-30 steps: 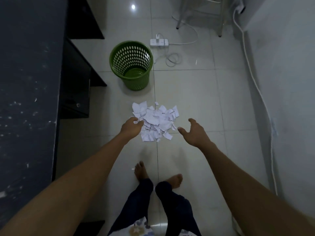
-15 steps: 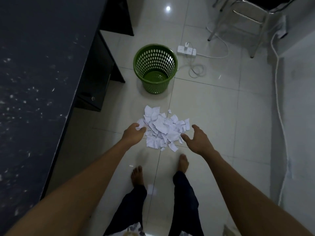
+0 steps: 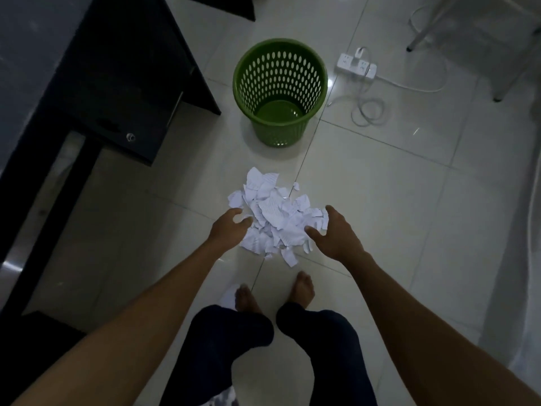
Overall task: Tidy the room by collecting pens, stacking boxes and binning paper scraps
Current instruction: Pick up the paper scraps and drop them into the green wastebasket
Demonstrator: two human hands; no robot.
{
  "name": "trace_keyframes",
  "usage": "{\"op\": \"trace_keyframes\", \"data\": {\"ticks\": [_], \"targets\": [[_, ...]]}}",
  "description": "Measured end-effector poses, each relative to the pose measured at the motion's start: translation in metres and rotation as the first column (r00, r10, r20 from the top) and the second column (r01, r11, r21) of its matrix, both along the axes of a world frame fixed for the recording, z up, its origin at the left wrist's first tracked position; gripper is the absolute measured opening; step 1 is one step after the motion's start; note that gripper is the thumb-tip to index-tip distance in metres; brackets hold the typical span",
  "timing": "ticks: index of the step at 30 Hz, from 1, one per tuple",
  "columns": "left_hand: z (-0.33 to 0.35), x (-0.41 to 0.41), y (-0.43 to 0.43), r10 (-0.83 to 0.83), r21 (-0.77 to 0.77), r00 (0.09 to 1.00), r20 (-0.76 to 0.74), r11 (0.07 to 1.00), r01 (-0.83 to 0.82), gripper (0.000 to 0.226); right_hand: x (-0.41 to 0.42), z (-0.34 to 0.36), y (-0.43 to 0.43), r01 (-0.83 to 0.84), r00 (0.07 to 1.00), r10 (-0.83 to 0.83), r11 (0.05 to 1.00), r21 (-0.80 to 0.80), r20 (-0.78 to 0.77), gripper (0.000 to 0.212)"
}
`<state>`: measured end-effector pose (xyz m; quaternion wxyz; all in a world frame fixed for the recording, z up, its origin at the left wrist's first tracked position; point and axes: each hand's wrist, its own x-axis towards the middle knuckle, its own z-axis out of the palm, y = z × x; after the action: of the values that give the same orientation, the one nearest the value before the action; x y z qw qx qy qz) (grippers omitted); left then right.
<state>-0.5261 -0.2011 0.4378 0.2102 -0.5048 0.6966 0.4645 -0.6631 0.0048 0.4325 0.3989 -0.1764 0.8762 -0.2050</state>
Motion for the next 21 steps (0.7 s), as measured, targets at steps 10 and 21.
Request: {"op": "trace_keyframes", "data": {"ticks": [10,21], "targets": [[-0.143,-0.014,0.0,-0.115,-0.035,0.992,-0.051,0.993,0.113,0.023,-0.024,-0.152,-0.011,-0.083,0.996,0.081,0.996,0.036,0.033,0.104],[-0.345,-0.019,0.014,-0.352,-0.085,0.936,-0.021,0.933,0.349,0.05,-0.013,-0.335,-0.03,-0.221,0.975,0.217,0.962,0.157,0.042,0.128]]}}
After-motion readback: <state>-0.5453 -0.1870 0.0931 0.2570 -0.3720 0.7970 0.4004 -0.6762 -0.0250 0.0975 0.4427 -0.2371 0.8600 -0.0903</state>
